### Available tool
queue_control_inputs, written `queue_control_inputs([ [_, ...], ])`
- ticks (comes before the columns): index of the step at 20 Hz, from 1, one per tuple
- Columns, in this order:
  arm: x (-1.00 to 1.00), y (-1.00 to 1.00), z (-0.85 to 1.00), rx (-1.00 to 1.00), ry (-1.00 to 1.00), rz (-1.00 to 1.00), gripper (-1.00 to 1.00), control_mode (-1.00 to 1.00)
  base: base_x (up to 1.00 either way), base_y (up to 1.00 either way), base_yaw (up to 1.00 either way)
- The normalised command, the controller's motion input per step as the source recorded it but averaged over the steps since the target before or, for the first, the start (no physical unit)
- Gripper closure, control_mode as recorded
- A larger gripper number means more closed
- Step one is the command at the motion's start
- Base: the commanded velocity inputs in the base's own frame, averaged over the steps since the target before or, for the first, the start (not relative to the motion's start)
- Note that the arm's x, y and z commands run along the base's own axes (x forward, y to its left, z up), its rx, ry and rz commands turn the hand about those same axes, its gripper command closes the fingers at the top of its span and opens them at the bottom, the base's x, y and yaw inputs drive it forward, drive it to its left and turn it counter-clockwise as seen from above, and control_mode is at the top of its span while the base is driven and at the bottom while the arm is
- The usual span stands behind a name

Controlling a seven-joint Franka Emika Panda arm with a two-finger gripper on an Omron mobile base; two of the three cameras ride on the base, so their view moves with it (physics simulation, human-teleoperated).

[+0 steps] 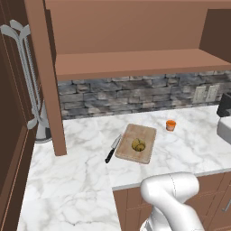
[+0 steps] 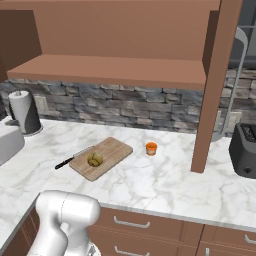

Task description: Pick the bread, place it on the cutting board, pick the jam, place it on the counter, and close the cabinet.

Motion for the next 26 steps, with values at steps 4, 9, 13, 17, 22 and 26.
queue_control_inputs([
  [4,-0.20,-0.05,0.16,0.00,0.00,0.00,-1.00,-1.00,0.00,0.00,0.00],
  [9,-0.24,-0.10,0.19,0.00,0.00,0.00,-1.00,-1.00,0.00,0.00,0.00],
  [13,-0.26,-0.08,0.12,0.00,0.00,0.00,-1.00,-1.00,0.00,0.00,0.00],
  [17,-0.19,-0.09,0.07,0.00,0.00,0.00,-1.00,-1.00,0.00,0.00,0.00],
  [22,-0.15,-0.14,0.10,0.00,0.00,-0.02,-1.00,-1.00,0.00,0.00,0.00],
  [26,-0.21,-0.19,0.09,0.00,0.00,-0.03,-1.00,-1.00,0.00,0.00,0.00],
])
